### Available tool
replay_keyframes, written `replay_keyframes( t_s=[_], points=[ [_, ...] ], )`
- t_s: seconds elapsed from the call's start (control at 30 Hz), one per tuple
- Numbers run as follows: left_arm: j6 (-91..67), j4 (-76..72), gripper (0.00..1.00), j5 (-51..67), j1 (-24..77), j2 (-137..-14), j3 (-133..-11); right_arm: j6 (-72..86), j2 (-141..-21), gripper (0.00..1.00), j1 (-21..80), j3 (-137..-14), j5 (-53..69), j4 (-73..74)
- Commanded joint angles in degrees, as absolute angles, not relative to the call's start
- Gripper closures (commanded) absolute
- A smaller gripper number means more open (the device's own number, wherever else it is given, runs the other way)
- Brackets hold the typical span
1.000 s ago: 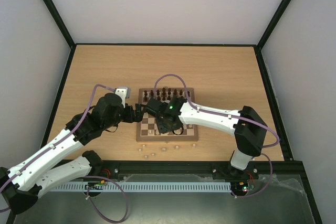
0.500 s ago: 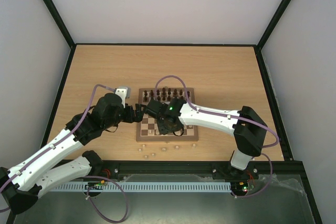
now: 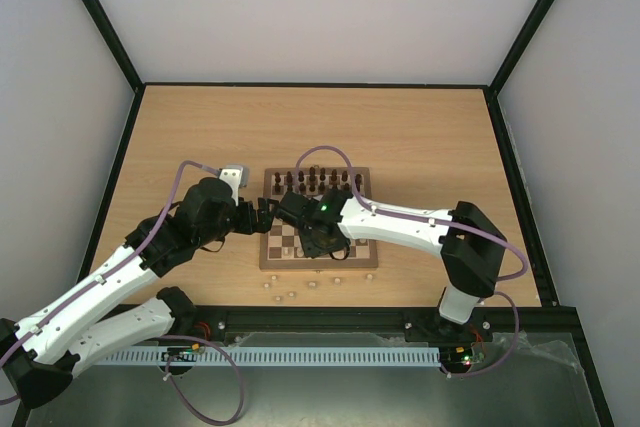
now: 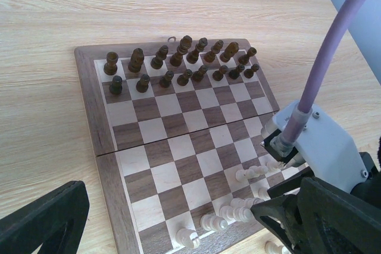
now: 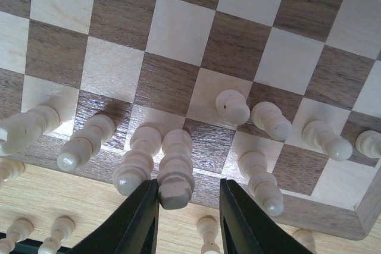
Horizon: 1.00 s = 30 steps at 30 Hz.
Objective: Set up the chess pieces on the board
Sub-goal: Move the chess piece to the chessboard.
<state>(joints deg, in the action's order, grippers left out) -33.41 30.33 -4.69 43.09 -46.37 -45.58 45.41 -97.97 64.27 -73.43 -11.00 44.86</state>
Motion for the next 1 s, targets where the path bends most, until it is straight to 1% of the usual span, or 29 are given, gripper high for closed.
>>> replay_keyframes(
  t_s=[0.0,0.63,0.67,0.7,0.73,0.97],
  points=[
    [-32.7,29.5,0.01,-4.3,42.8,-46.3,-45.7,45.4,-99.6,0.71,64.8,-73.6,-11.7,46.3],
    [-32.7,29.5,0.01,-4.1,42.8,-46.2,-45.6,45.5,-100.5,0.71,64.8,-73.1,-12.0,45.7],
    [-32.6,29.5,0.01,-4.1,42.8,-46.2,-45.7,45.5,-100.7,0.71,64.8,-73.0,-12.1,45.6],
    [-32.7,29.5,0.01,-4.1,42.8,-46.2,-45.7,45.5,-100.9,0.75,64.8,-72.9,-12.2,45.4],
    [-32.7,29.5,0.01,-4.1,42.8,-46.2,-45.7,45.4,-101.0,0.77,64.8,-72.9,-12.3,45.3],
    [-32.7,29.6,0.01,-4.0,42.8,-46.2,-45.7,45.3,-101.8,0.78,64.5,-72.6,-13.0,44.8]
  ],
)
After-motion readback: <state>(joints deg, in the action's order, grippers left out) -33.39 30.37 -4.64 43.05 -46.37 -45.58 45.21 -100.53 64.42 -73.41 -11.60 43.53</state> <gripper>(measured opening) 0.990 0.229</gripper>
